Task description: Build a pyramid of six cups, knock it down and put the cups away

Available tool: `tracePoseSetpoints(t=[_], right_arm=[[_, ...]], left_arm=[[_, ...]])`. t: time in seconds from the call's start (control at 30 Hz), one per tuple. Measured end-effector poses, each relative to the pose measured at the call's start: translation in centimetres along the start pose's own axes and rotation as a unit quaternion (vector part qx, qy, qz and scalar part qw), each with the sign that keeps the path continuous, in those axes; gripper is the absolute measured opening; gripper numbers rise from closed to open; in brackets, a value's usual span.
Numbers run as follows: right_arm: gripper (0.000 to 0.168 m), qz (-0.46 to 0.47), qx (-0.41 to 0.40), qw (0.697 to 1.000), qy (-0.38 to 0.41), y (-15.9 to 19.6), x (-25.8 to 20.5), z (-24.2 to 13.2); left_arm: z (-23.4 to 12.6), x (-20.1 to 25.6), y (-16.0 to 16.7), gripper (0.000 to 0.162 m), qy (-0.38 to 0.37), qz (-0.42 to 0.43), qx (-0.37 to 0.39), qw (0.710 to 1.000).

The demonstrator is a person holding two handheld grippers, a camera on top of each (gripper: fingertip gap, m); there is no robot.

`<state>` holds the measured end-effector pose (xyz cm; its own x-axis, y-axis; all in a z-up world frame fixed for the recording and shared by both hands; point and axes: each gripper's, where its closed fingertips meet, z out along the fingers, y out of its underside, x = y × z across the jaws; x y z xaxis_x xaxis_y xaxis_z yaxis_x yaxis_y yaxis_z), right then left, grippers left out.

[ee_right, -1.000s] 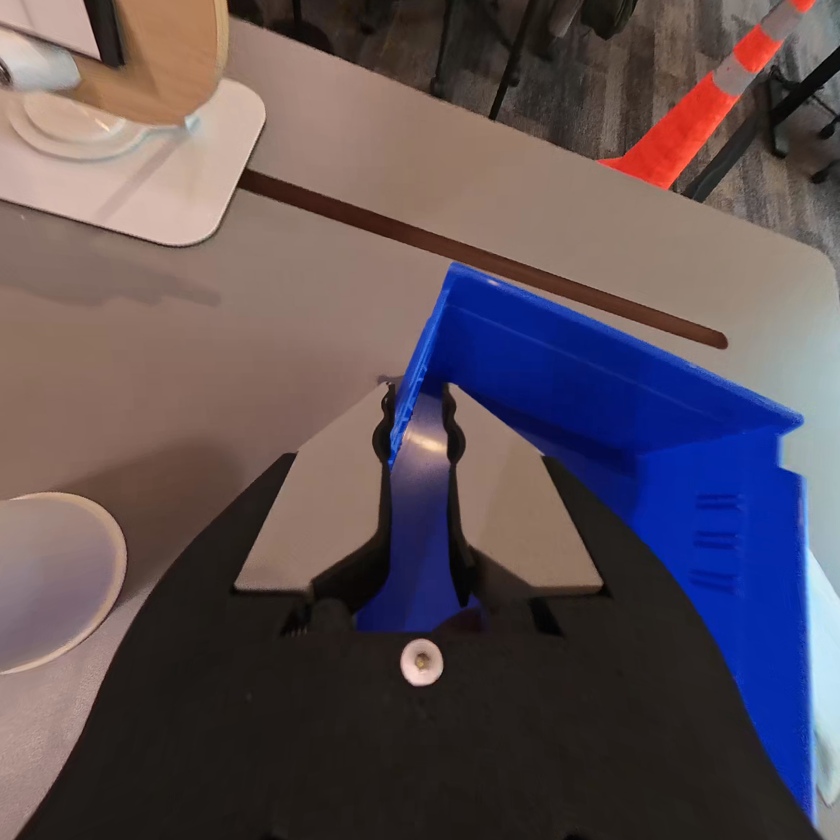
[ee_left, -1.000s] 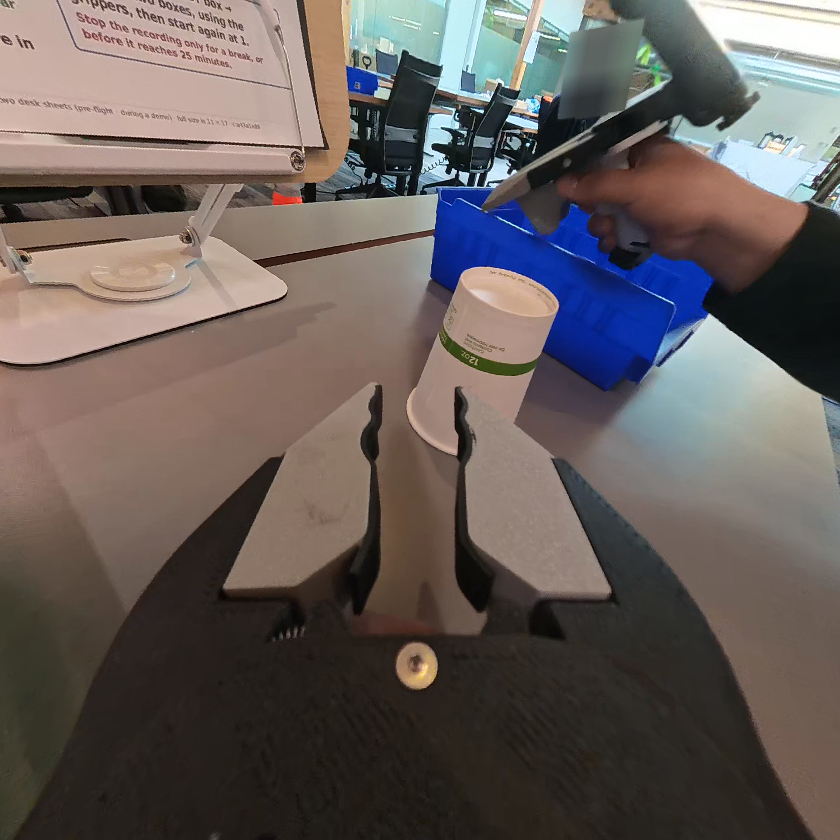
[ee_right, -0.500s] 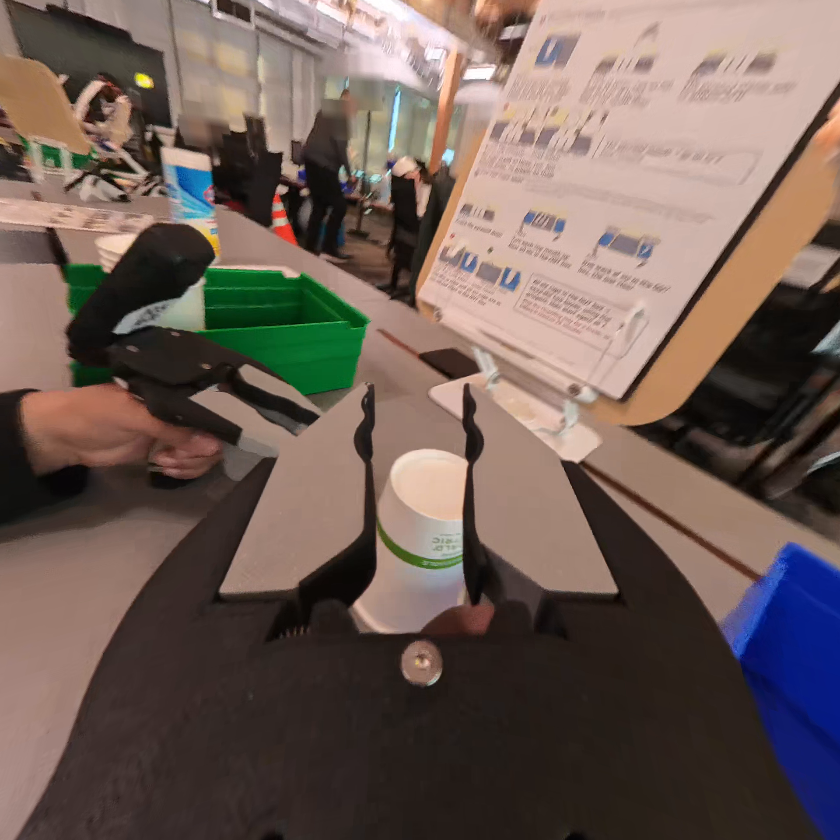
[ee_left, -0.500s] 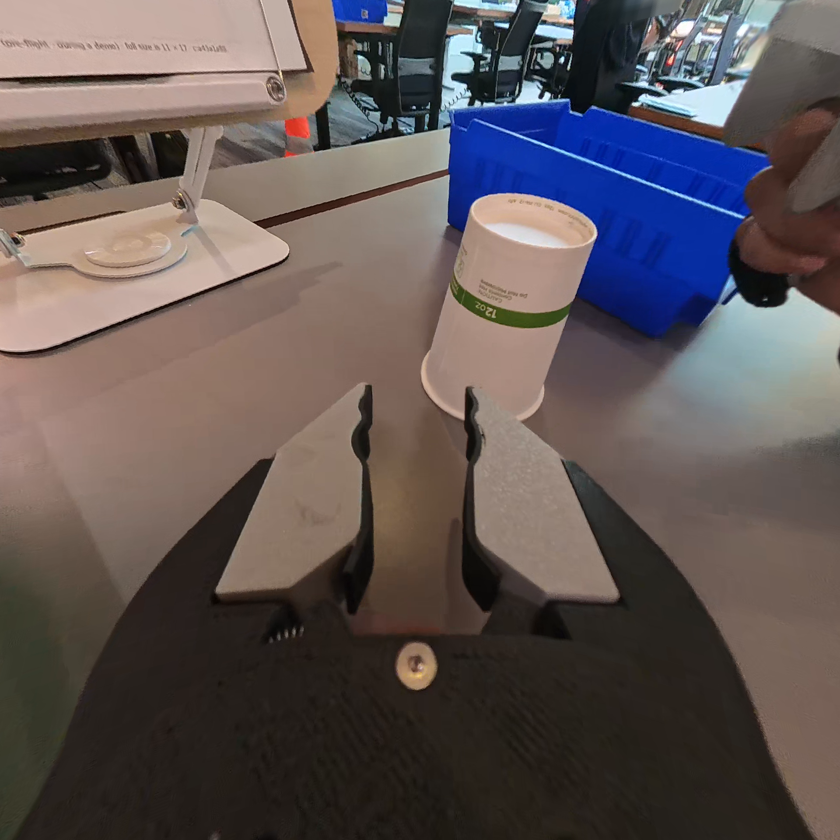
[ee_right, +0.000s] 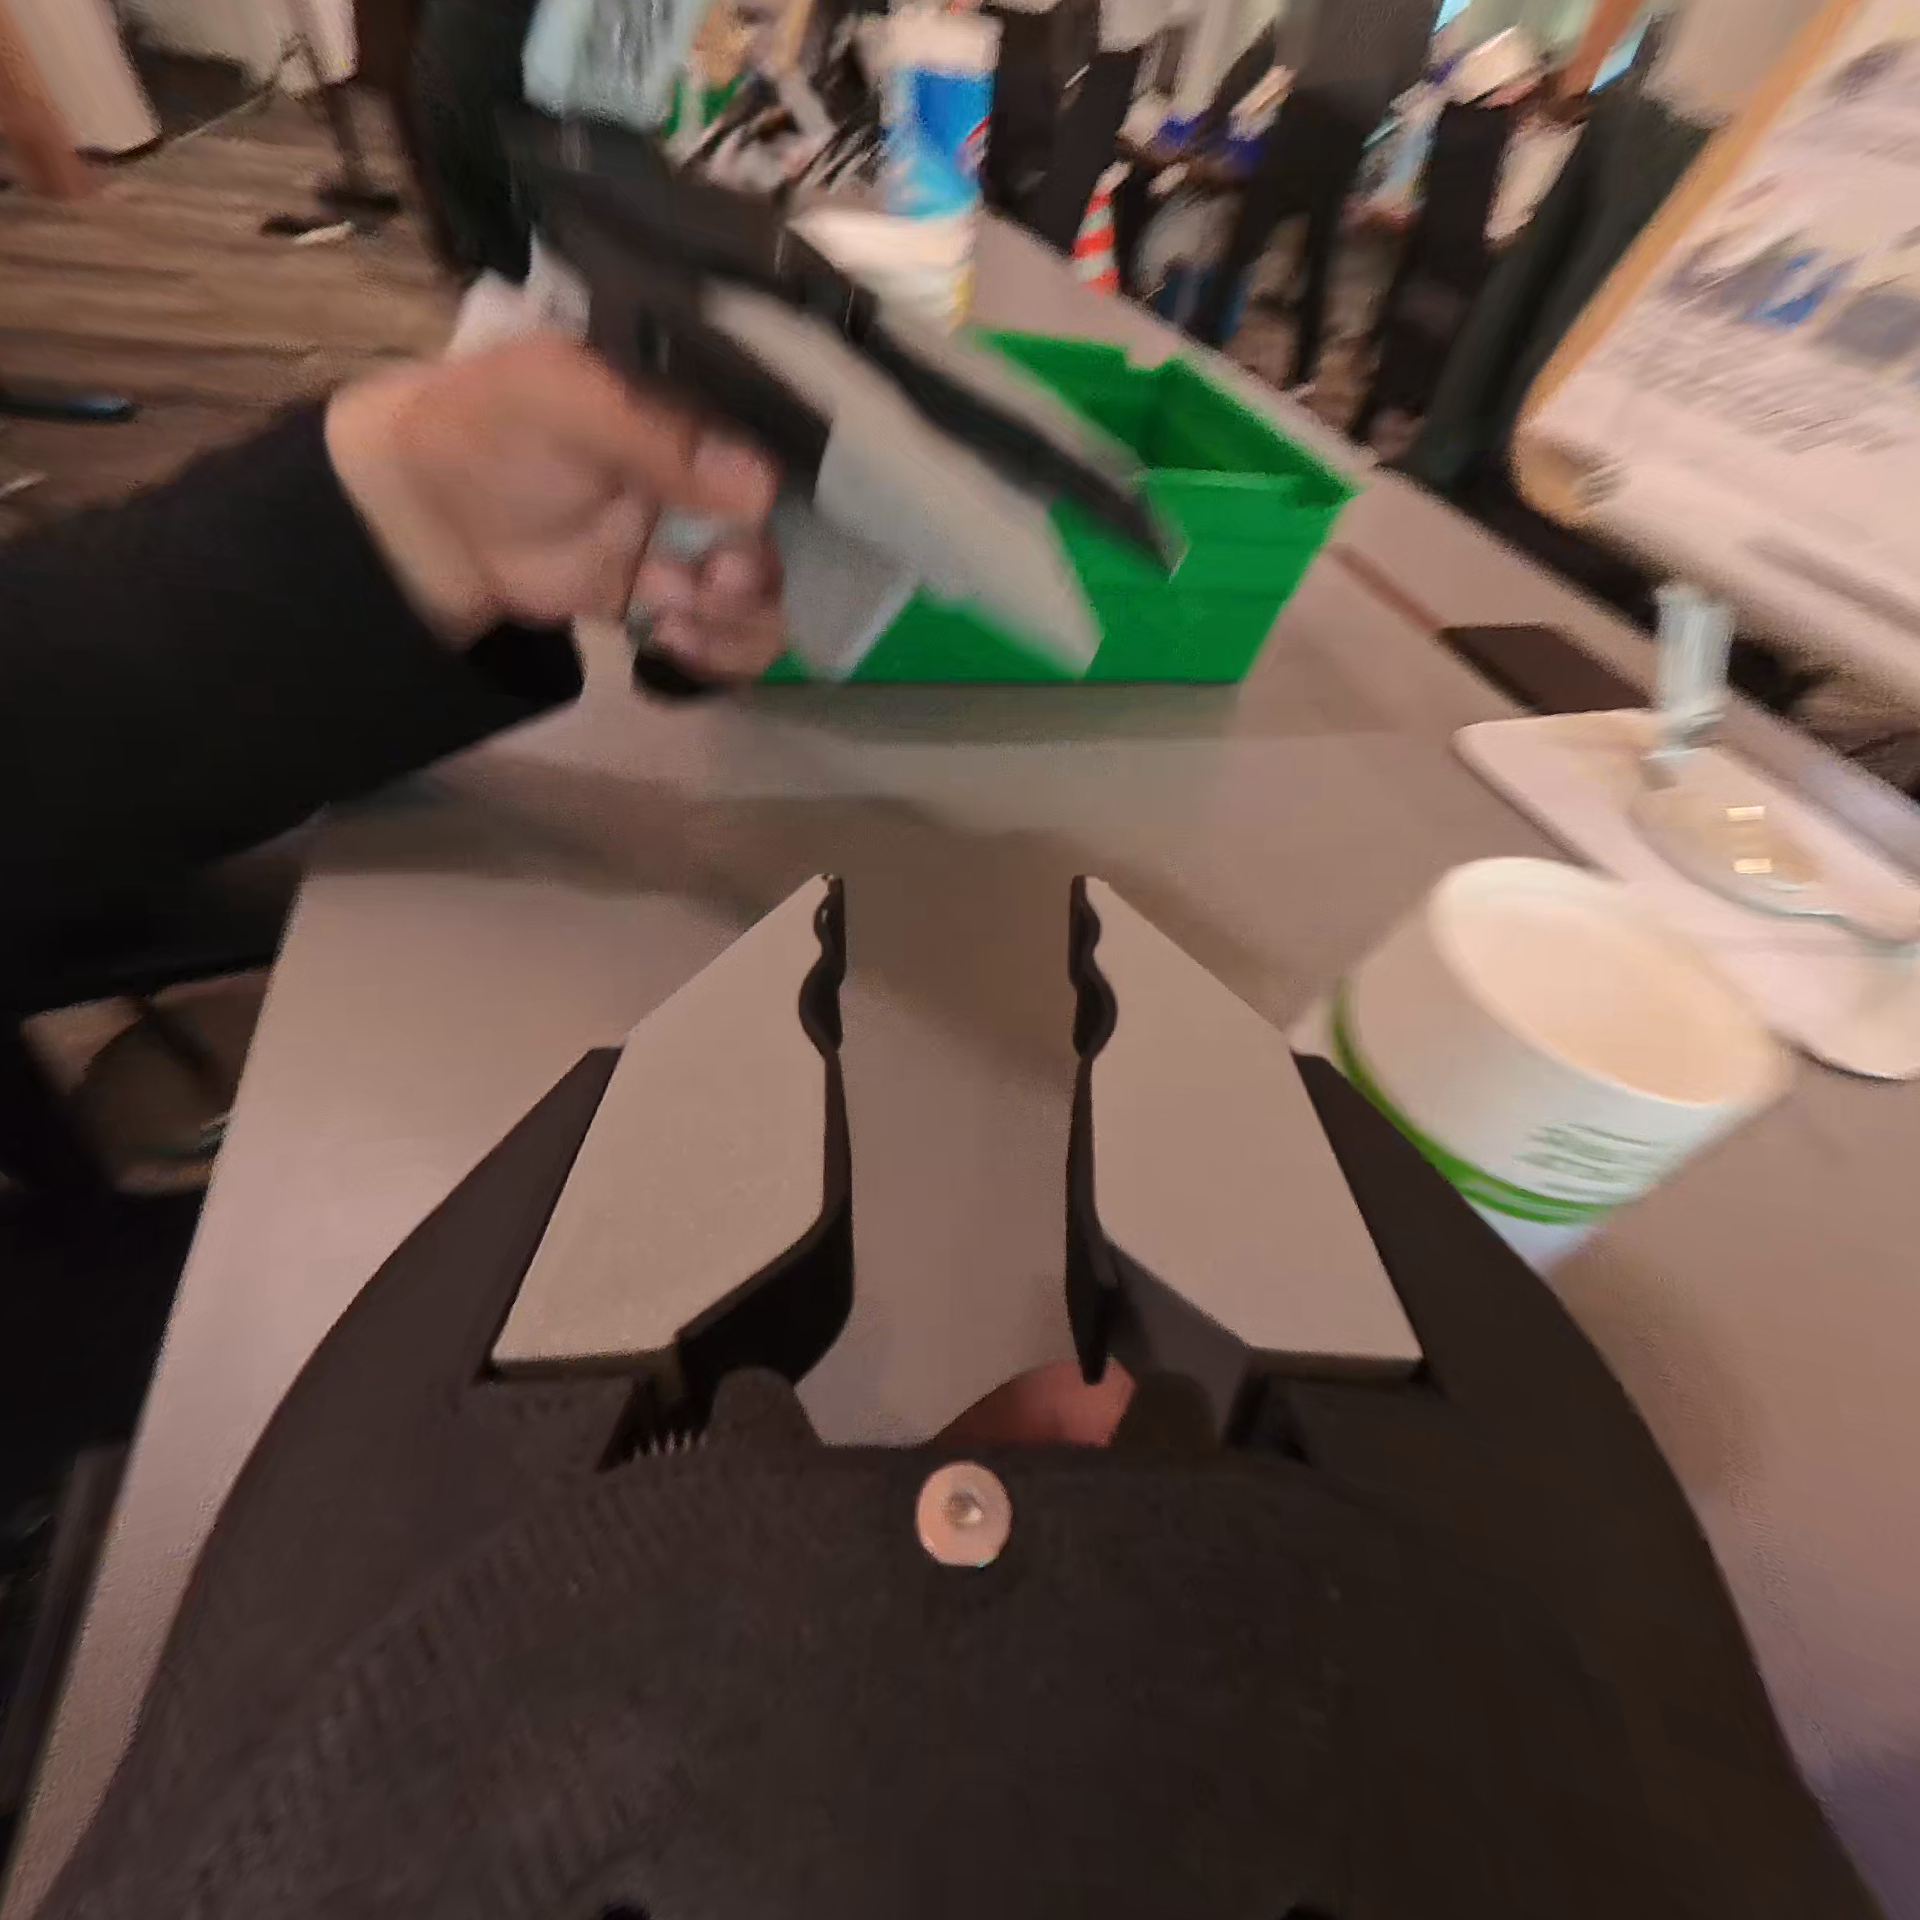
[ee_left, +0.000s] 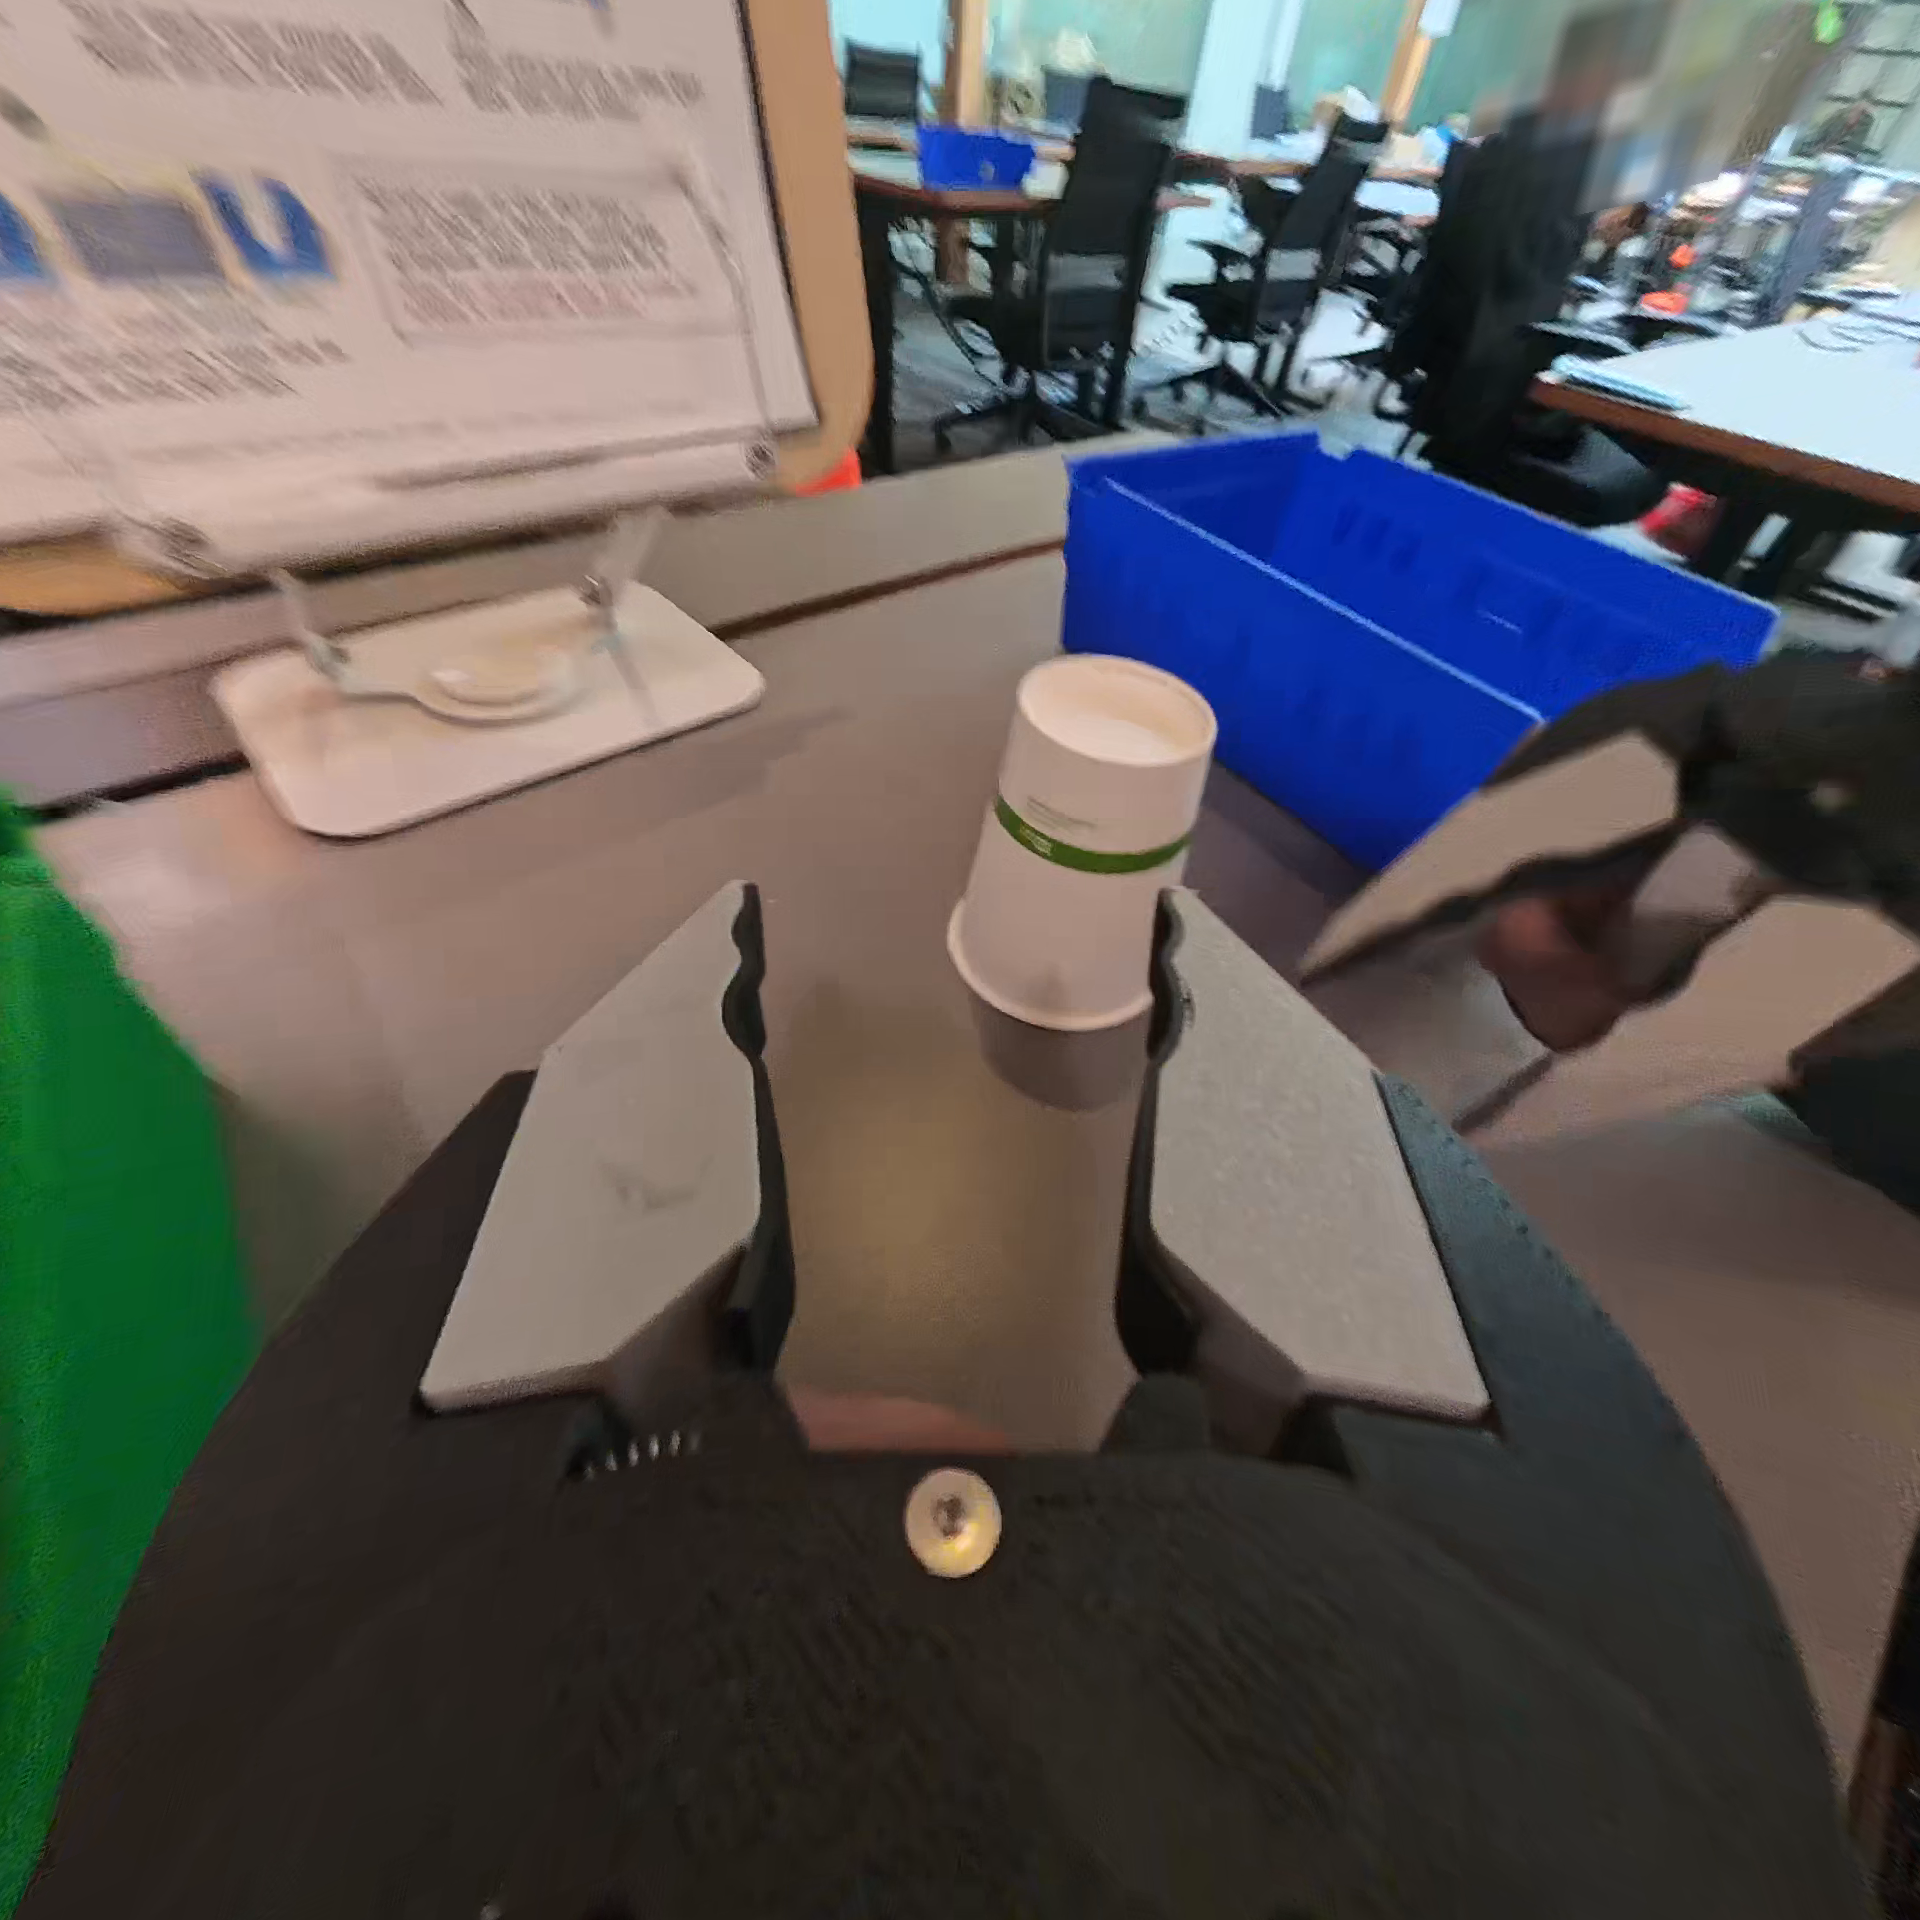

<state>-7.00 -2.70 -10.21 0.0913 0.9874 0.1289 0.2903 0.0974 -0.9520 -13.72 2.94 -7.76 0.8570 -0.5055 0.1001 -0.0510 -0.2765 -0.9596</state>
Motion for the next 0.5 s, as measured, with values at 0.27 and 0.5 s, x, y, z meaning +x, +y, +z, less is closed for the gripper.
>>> tracePoseSetpoints(t=[0.27,0.5], right_arm=[[0.021,0.031,-0.043,0.989,-0.140,2.6,-6.3,2.9],[0.025,0.083,-0.075,0.985,-0.134,4.3,-5.1,3.9]], left_arm=[[-13.1,-8.2,-6.5,0.042,-0.096,0.049,-0.013,0.994],[-18.7,-17.4,0.1,0.043,-0.205,0.063,-0.229,0.950]])
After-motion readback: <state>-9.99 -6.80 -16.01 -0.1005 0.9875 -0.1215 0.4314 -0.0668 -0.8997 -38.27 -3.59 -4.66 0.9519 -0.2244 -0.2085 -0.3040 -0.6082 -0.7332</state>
